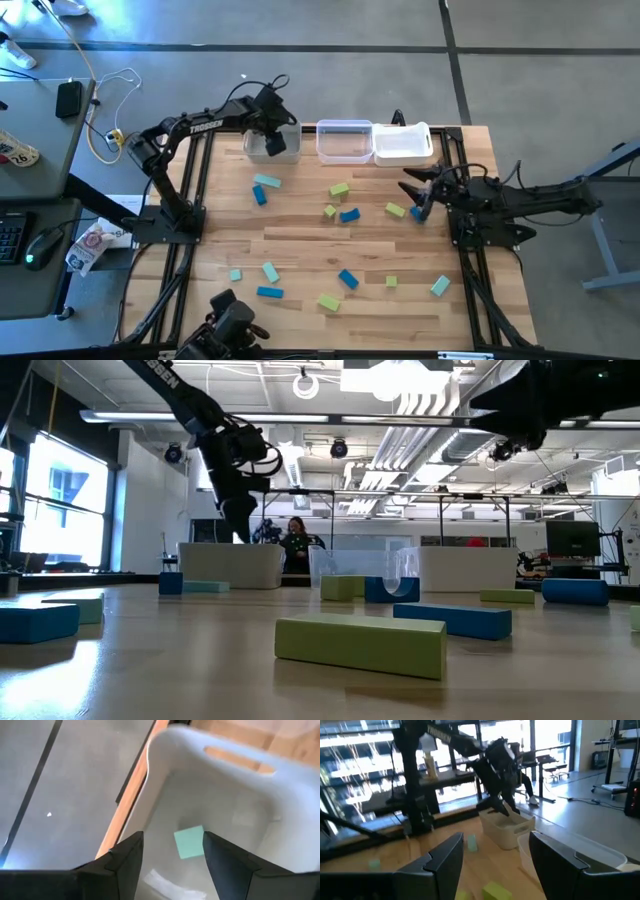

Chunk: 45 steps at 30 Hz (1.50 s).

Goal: Sort & place blocks by color
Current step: Put the blue block into the transparent bin

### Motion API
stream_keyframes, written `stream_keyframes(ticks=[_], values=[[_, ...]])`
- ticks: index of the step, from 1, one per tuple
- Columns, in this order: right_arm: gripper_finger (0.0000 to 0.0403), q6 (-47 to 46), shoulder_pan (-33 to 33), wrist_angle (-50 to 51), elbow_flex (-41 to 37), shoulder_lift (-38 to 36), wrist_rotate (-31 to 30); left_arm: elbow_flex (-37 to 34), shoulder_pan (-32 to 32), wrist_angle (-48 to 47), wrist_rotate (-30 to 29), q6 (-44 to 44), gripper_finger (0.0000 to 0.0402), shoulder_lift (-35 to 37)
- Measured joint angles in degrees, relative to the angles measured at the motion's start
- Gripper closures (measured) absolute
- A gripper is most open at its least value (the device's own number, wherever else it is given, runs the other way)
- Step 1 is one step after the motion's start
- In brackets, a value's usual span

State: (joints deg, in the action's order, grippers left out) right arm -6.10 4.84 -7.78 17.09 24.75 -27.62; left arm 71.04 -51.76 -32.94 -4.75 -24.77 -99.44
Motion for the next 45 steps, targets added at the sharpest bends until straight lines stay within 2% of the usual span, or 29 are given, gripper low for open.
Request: stream_keyframes(ticks=[6, 12, 23, 34, 45], values=[[0.0190, 1.7, -1.4, 6.3, 6.5, 9.7, 0.6, 5.0, 2.3, -5.3, 0.3, 0.6, 0.0212, 0.0], [0.0190, 0.7, -5.1, 12.7, 12.5, 18.8, 6.3, 7.5, 4.4, -7.2, 0.5, 0.6, 0.0212, 0.1], [0.0190, 5.6, -10.5, 19.1, 21.6, 34.9, 18.0, 7.5, 8.6, -12.1, 10.2, 0.6, 0.0212, 0.1], [0.0190, 13.8, -12.9, 20.9, 27.4, 50.2, 27.6, 7.5, 14.1, -14.3, 10.3, 0.7, 0.0212, 0.1], [0.0190, 17.1, -12.9, 20.9, 29.8, 62.4, 30.1, 7.5, 17.1, -19.5, 9.5, 0.8, 0.0212, 0.1]])
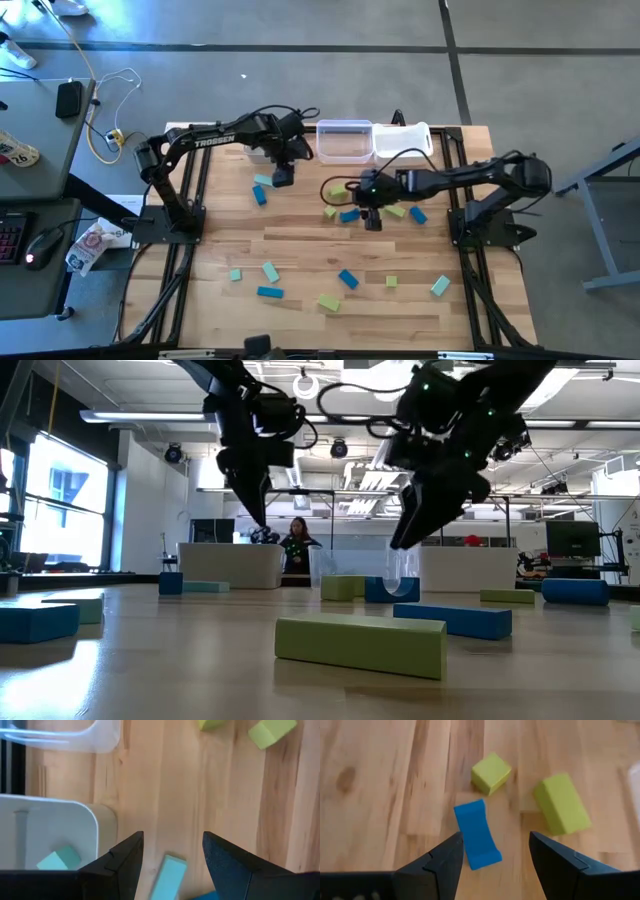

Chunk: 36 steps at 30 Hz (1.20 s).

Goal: Sort & place blocks by color
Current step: Put the blue block into the transparent bin

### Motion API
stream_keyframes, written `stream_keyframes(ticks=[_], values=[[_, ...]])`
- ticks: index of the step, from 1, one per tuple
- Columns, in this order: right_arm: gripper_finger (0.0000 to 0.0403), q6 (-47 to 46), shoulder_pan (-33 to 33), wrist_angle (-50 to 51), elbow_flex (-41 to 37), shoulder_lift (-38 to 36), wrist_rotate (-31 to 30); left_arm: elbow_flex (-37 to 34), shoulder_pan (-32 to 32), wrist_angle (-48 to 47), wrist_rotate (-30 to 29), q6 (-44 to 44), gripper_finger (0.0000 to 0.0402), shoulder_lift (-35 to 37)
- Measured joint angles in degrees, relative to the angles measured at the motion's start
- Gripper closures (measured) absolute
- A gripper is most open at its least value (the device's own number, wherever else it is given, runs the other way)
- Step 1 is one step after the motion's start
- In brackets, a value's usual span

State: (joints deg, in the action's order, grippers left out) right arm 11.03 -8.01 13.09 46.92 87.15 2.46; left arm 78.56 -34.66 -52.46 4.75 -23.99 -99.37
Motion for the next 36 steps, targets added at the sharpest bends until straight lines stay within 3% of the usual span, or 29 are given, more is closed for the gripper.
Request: stream_keyframes(ticks=[22, 30, 36], values=[[0.0193, 0.9, 0.2, -1.3, 0.0, 10.8, 2.5, 0.0, 0.4, -0.9, 0.0, 3.9, 0.0212, 0.0], [0.0291, -0.8, 0.2, -1.6, 0.0, 10.8, 2.7, 0.0, 0.4, -0.9, 0.0, 3.9, 0.0212, 0.0], [0.0296, -3.6, 0.4, -1.2, 0.0, 10.5, 3.7, 0.0, 0.4, -0.9, 0.0, 3.9, 0.0212, 0.0]])
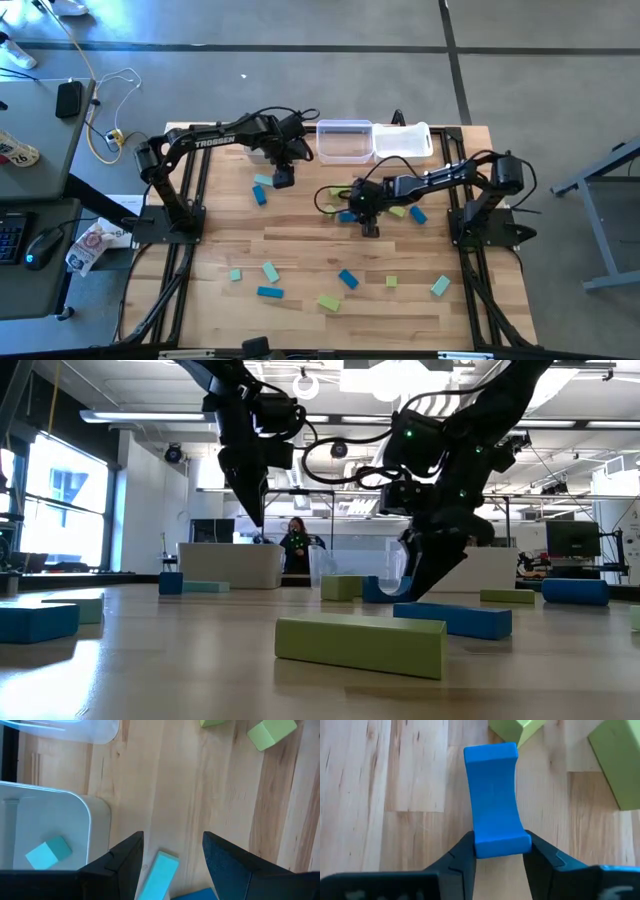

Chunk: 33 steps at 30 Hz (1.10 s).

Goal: Sort & place blocks by color
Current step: Put the blue block into the transparent bin

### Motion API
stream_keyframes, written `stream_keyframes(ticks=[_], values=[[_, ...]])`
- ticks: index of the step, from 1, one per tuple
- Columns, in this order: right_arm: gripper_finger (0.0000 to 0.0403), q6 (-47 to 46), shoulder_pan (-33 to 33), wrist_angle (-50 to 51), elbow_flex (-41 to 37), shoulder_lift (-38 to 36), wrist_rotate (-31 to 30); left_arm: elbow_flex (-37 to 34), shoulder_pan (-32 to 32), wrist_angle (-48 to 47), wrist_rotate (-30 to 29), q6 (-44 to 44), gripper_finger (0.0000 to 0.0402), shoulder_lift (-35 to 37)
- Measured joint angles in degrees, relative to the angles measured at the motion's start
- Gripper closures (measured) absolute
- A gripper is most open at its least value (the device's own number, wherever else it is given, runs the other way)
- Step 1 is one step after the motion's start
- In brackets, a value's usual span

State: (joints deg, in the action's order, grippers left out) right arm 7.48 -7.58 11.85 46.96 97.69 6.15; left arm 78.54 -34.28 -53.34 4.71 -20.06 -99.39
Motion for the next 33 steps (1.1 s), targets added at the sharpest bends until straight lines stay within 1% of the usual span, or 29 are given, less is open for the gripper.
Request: stream_keyframes(ticks=[5, 11, 13, 20, 22, 24, 29, 33], values=[[0.0296, -4.5, 1.0, 3.9, -0.2, -2.4, -0.2, 0.0, 0.1, -0.3, 0.0, 1.9, 0.0212, 0.0], [0.0296, -5.6, 2.5, 4.2, -0.2, -7.4, -6.3, 0.0, 1.3, -1.1, 0.0, 1.9, 0.0212, 0.0], [0.0296, -6.7, 2.4, 3.9, -0.2, -9.4, -9.0, 0.0, 2.0, -1.0, 0.0, 1.9, 0.0212, 0.0], [0.0296, -9.0, -0.4, 2.1, -0.2, -15.1, -22.7, 0.0, 5.0, -0.9, 0.0, 1.9, 0.0212, 0.0], [0.0296, -8.7, -2.1, 0.0, -0.2, -16.0, -25.8, 0.0, 5.8, -0.8, 0.0, 1.9, 0.0212, 0.0], [0.0296, -7.7, -4.0, -4.0, -0.2, -16.2, -27.5, 0.0, 6.4, -0.8, 0.0, 1.9, 0.0212, 0.0], [0.0296, -4.9, -9.2, -13.4, -0.1, -15.6, -27.5, 0.0, 7.9, -0.7, 0.0, 1.9, 0.0212, 0.0], [0.0295, -4.4, -13.5, -19.2, -0.1, -15.3, -27.5, 0.0, 8.8, -0.6, 0.0, 1.9, 0.0212, 0.0]])
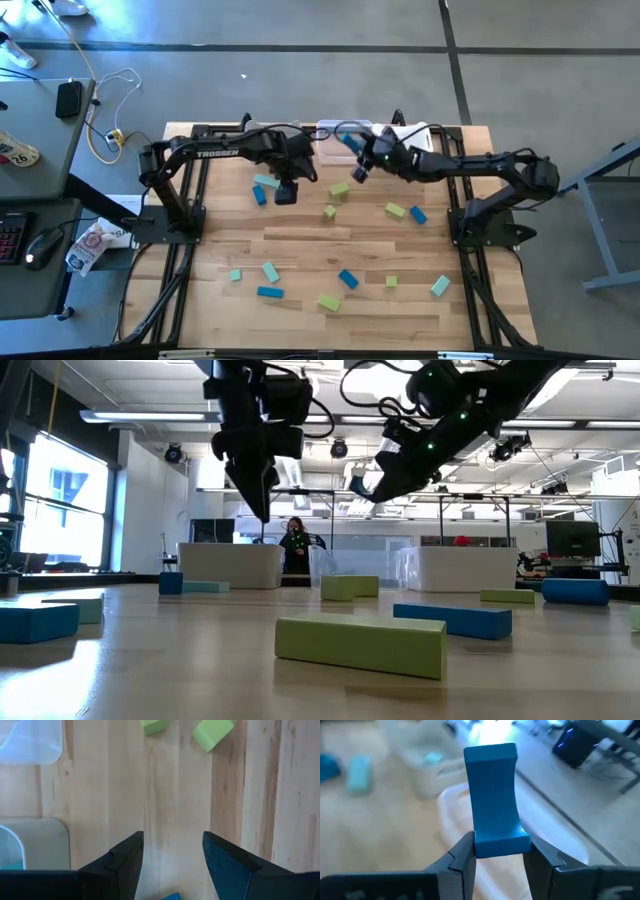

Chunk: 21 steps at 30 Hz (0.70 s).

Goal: Sort & place blocks by color
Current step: Put the blue block into the transparent bin

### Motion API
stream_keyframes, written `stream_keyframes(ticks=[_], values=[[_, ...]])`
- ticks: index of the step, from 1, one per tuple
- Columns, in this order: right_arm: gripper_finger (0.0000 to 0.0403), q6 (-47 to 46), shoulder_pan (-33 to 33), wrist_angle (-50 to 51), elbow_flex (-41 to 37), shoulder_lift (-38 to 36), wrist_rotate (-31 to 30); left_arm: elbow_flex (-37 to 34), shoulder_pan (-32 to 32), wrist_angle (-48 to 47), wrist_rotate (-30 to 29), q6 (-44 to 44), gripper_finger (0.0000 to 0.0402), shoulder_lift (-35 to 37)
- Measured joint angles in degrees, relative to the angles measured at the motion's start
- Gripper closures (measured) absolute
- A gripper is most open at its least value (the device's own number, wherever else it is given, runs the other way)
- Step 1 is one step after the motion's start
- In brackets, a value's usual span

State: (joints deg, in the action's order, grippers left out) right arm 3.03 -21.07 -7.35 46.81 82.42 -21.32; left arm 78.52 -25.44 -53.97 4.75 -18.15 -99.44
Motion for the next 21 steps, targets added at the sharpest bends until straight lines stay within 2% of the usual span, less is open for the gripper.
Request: stream_keyframes(ticks=[5, 10, 15, 21], values=[[0.0295, -1.8, -4.9, -7.2, 0.0, 1.6, 0.6, 0.0, 0.9, 0.4, 0.0, 0.0, 0.0212, 0.0], [0.0295, -6.0, -8.5, -11.3, 0.1, 5.7, 5.2, 0.0, 1.6, 1.0, 0.0, 0.0, 0.0212, 0.0], [0.0295, -8.6, -9.4, -8.3, 2.6, 11.4, 8.5, 0.0, 1.6, 1.0, 0.0, 0.0, 0.0212, 0.0], [0.0295, -8.2, -8.4, 2.0, 10.2, 18.1, 8.0, 0.0, 1.6, 1.1, 0.0, 0.0, 0.0212, 0.0]])
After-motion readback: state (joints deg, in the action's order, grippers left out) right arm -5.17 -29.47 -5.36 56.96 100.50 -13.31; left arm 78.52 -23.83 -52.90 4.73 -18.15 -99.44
